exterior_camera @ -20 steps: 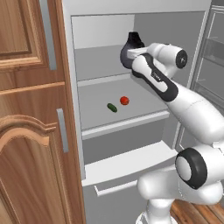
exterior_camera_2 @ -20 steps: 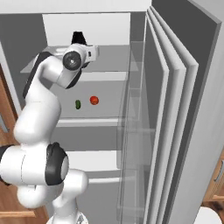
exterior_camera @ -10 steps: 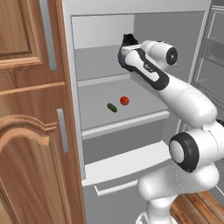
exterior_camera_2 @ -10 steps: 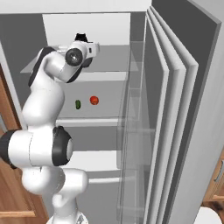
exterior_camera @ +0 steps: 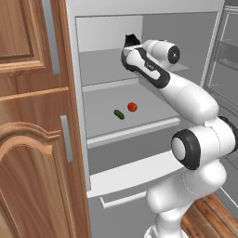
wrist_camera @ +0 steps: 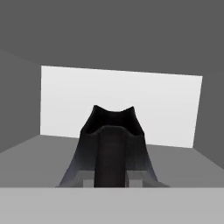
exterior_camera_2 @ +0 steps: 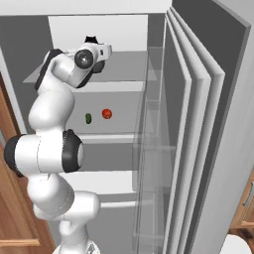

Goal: Move the apple and pickle from the top shelf to the second highest shelf to make space. Then, place the pitcher from the counter on the cleared top shelf.

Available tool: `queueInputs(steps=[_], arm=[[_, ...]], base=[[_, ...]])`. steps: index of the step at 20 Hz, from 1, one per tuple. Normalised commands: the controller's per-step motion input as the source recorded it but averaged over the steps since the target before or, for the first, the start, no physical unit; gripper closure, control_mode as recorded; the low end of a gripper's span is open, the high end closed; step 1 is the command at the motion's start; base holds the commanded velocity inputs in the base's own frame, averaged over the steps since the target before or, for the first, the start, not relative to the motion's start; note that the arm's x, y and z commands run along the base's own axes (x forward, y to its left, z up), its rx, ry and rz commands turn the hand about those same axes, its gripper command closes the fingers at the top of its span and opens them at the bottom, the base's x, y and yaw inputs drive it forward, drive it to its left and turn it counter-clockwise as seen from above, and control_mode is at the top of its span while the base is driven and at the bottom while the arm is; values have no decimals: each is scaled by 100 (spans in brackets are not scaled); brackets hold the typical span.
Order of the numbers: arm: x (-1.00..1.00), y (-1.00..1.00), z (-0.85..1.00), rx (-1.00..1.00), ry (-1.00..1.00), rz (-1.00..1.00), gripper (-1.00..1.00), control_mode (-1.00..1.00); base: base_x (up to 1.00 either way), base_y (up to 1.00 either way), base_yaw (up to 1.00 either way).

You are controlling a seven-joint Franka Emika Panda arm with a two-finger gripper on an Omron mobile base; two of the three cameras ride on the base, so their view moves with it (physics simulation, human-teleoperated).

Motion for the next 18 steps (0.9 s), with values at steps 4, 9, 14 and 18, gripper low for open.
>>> queueInputs(steps=[4,9,14,18], arm=[[-6,-4,-4,-4,0,0,-100,-100],[-30,-20,0,-2,0,0,-100,-100],[-41,-26,0,0,0,0,-100,-100],[-32,-14,0,0,0,0,-100,-100]], base=[[0,0,0],[0,0,0],[0,0,0],[0,0,0]])
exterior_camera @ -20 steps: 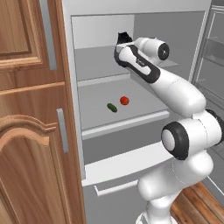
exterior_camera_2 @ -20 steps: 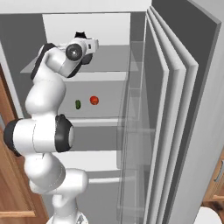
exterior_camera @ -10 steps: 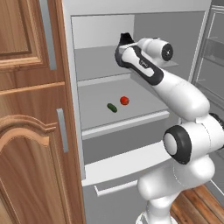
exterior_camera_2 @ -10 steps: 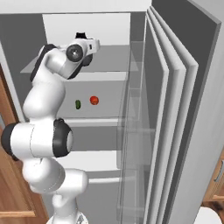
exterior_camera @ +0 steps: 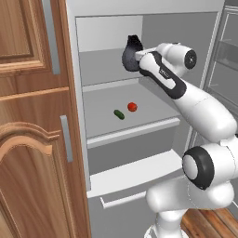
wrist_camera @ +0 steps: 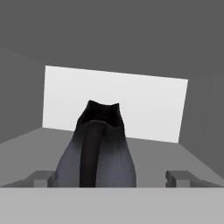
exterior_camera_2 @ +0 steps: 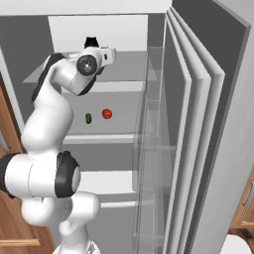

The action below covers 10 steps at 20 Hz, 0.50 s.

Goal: Move the apple and pickle from the top shelf to the second highest shelf to make space. Then, place the pitcher from the counter on the cleared top shelf.

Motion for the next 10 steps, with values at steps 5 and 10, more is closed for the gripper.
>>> queueInputs(steps=[5,10], arm=[[-48,-1,0,-1,2,0,-100,-100],[-77,7,4,-8,21,-2,-100,-100]], base=[[0,0,0],[0,0,0]])
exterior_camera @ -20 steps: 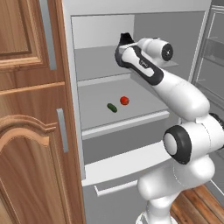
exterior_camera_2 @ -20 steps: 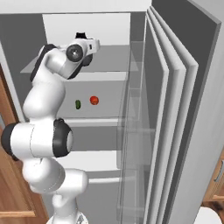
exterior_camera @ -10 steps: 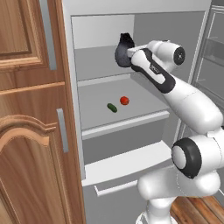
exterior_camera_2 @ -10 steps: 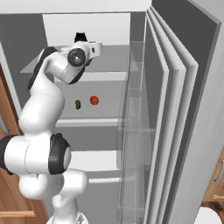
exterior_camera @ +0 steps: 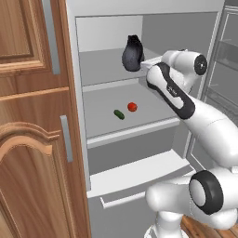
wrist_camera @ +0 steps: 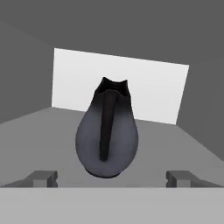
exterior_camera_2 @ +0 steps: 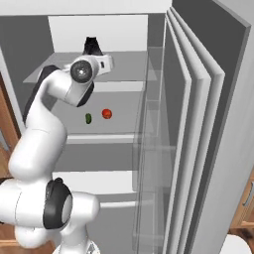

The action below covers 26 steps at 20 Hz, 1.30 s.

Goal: Move the apple and pickle from the top shelf to the second highest shelf to make space. Then, place the pitcher from the counter on the cleared top shelf.

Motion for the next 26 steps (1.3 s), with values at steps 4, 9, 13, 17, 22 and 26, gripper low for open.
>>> queueInputs(steps=[4,9,13,17,22,26], arm=[[-73,2,2,-12,25,-5,-100,-100],[-55,22,0,-16,18,-5,-100,-100],[-66,4,0,-13,1,0,-100,-100],[-59,9,0,-10,0,0,-100,-100],[-68,1,0,-9,0,0,-100,-100],[-47,1,0,-5,0,3,-100,-100]], base=[[0,0,0],[0,0,0],[0,0,0],[0,0,0],[0,0,0],[0,0,0]])
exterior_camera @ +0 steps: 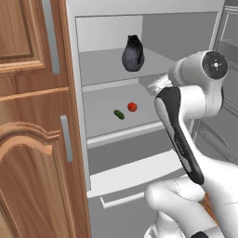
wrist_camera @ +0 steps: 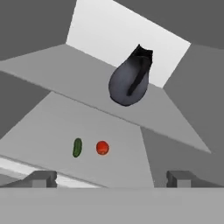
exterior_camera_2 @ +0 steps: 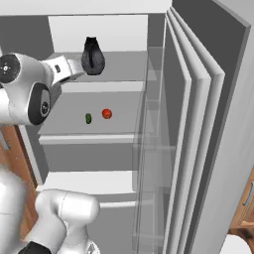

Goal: Move the apple and pickle from the top shelf to the second highest shelf to make space. Then, place the pitcher from the counter on the cleared top shelf.

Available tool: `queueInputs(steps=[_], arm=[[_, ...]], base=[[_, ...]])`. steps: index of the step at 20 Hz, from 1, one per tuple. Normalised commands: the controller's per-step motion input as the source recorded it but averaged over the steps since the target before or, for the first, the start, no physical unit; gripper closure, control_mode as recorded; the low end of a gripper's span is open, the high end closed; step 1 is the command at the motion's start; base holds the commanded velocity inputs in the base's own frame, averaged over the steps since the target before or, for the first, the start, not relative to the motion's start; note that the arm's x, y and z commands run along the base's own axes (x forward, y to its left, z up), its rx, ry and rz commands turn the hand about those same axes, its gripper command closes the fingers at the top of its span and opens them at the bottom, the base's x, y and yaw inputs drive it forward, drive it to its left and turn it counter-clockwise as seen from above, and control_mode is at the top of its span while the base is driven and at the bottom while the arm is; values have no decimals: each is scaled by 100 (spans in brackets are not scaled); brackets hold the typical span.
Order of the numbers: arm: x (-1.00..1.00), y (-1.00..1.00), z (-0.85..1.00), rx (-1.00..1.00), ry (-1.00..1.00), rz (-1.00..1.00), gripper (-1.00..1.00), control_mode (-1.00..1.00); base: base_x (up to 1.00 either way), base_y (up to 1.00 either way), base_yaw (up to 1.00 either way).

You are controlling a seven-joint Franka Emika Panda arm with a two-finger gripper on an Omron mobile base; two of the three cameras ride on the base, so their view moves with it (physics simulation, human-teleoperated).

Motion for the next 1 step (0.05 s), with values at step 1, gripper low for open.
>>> queueInputs(steps=[1], arm=[[-54,0,0,-1,-4,2,-100,-100]], base=[[0,0,0]])
